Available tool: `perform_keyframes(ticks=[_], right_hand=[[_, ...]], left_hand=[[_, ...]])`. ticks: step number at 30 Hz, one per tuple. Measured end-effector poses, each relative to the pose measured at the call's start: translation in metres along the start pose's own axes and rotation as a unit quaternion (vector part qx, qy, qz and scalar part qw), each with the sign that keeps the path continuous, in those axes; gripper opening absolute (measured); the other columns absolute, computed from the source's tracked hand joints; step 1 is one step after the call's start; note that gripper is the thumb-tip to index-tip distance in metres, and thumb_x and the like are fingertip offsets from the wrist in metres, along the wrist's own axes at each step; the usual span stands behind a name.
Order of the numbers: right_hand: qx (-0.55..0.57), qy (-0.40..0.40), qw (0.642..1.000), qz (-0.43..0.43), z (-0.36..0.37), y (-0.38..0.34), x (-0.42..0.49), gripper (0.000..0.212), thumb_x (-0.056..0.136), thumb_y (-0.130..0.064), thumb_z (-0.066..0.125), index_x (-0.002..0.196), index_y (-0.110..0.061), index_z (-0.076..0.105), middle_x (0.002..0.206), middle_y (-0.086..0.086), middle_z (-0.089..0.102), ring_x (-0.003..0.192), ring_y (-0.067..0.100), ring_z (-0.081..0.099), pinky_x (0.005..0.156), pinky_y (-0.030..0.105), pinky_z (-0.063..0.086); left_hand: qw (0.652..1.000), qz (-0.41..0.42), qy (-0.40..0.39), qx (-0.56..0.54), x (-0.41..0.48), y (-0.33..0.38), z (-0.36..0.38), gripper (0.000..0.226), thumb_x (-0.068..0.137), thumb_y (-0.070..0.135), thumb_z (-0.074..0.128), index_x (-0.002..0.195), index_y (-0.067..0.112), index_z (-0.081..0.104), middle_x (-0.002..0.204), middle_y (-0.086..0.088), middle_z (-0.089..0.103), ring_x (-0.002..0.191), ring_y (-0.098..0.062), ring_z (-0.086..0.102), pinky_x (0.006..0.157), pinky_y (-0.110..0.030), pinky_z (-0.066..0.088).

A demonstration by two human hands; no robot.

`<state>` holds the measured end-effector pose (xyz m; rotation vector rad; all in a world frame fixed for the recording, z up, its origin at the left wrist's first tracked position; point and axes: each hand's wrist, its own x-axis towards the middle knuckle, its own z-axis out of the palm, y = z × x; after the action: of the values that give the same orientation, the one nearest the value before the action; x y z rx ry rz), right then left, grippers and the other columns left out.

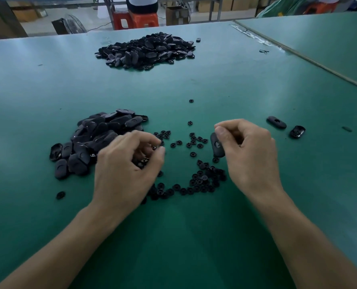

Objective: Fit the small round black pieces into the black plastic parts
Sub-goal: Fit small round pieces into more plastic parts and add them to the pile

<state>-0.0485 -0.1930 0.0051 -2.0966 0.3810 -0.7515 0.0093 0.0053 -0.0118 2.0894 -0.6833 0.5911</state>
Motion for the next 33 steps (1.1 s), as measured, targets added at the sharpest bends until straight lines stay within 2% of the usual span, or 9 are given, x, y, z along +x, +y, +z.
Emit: perform_keyframes(ticks=[3, 6, 9, 16, 23, 25, 28, 31, 33], right_hand=[[0.112, -0.057, 0.992, 0.014, 0.009, -0.002, -0.005, 0.017, 0.096, -0.017, 0.064, 0.106, -0.027, 0.073, 0.074, -0.018, 0.069, 0.072, -0.003, 0.064, 0.071, 0.011, 0.048], [0.175, -0.129, 0.976, 0.019, 0.018, -0.008, -0.012, 0.02, 0.097, -0.012, 0.062, 0.103, -0.028, 0.073, 0.074, -0.014, 0.071, 0.07, 0.002, 0.066, 0.066, 0.017, 0.051], [0.221, -0.165, 0.961, 0.023, 0.022, -0.012, -0.017, 0.023, 0.096, -0.007, 0.061, 0.097, -0.026, 0.072, 0.079, -0.007, 0.073, 0.073, 0.007, 0.069, 0.066, 0.018, 0.052], [0.253, -0.175, 0.951, 0.034, 0.025, -0.015, -0.02, 0.023, 0.097, -0.001, 0.058, 0.092, -0.023, 0.067, 0.083, 0.0, 0.073, 0.075, 0.011, 0.072, 0.068, 0.022, 0.055], [0.228, -0.162, 0.96, 0.031, 0.024, -0.016, -0.02, 0.019, 0.095, -0.006, 0.062, 0.091, -0.024, 0.066, 0.078, -0.002, 0.072, 0.073, 0.01, 0.071, 0.062, 0.021, 0.053], [0.201, -0.148, 0.968, 0.024, 0.023, -0.015, -0.02, 0.014, 0.094, -0.011, 0.066, 0.089, -0.024, 0.066, 0.077, -0.004, 0.072, 0.072, 0.009, 0.071, 0.064, 0.02, 0.053], [0.061, -0.091, 0.994, -0.03, 0.021, -0.009, -0.02, 0.006, 0.093, -0.017, 0.067, 0.094, -0.022, 0.07, 0.082, -0.012, 0.07, 0.08, 0.003, 0.065, 0.072, 0.01, 0.047], [-0.141, -0.099, 0.983, -0.058, 0.018, -0.003, -0.017, 0.025, 0.097, -0.024, 0.061, 0.12, -0.022, 0.068, 0.107, -0.006, 0.063, 0.103, 0.01, 0.053, 0.091, 0.021, 0.042], [-0.204, -0.116, 0.971, -0.044, 0.016, -0.002, -0.017, 0.031, 0.098, -0.03, 0.057, 0.128, -0.024, 0.063, 0.115, -0.003, 0.058, 0.111, 0.016, 0.046, 0.096, 0.028, 0.039]], left_hand=[[0.998, 0.001, -0.051, -0.043, -0.001, 0.005, 0.003, 0.023, 0.084, 0.047, 0.067, 0.098, 0.03, 0.071, 0.083, 0.02, 0.067, 0.072, -0.007, 0.062, 0.067, -0.012, 0.045], [0.995, -0.008, -0.072, -0.076, 0.0, 0.004, 0.003, 0.027, 0.081, 0.052, 0.068, 0.102, 0.034, 0.071, 0.089, 0.023, 0.069, 0.075, -0.008, 0.064, 0.069, -0.009, 0.043], [0.992, -0.026, -0.065, -0.103, 0.001, 0.003, 0.003, 0.021, 0.079, 0.05, 0.069, 0.098, 0.041, 0.069, 0.08, 0.017, 0.071, 0.076, -0.006, 0.067, 0.068, -0.007, 0.043], [0.982, -0.058, -0.067, -0.169, 0.003, 0.003, 0.002, 0.012, 0.081, 0.029, 0.074, 0.09, 0.037, 0.071, 0.076, 0.02, 0.072, 0.055, -0.002, 0.053, 0.051, -0.017, 0.04], [0.976, -0.068, -0.082, -0.189, 0.003, 0.002, -0.001, 0.026, 0.086, 0.011, 0.076, 0.096, 0.035, 0.072, 0.077, 0.017, 0.071, 0.055, -0.001, 0.049, 0.054, -0.024, 0.045], [0.976, -0.071, -0.076, -0.192, 0.004, 0.001, -0.001, 0.022, 0.085, 0.017, 0.072, 0.096, 0.036, 0.073, 0.078, 0.012, 0.071, 0.056, -0.003, 0.049, 0.055, -0.027, 0.047], [0.975, -0.088, -0.058, -0.197, 0.005, 0.0, 0.0, 0.018, 0.085, 0.02, 0.069, 0.094, 0.036, 0.073, 0.076, 0.012, 0.07, 0.057, -0.001, 0.051, 0.056, -0.016, 0.045], [0.971, -0.103, -0.046, -0.211, 0.006, -0.002, -0.001, 0.018, 0.087, 0.016, 0.069, 0.092, 0.033, 0.073, 0.078, 0.011, 0.072, 0.065, -0.003, 0.061, 0.064, -0.014, 0.05], [0.969, -0.104, -0.043, -0.219, 0.006, -0.002, -0.002, 0.02, 0.088, 0.011, 0.072, 0.093, 0.03, 0.073, 0.082, 0.007, 0.074, 0.071, -0.011, 0.067, 0.069, -0.019, 0.055]])
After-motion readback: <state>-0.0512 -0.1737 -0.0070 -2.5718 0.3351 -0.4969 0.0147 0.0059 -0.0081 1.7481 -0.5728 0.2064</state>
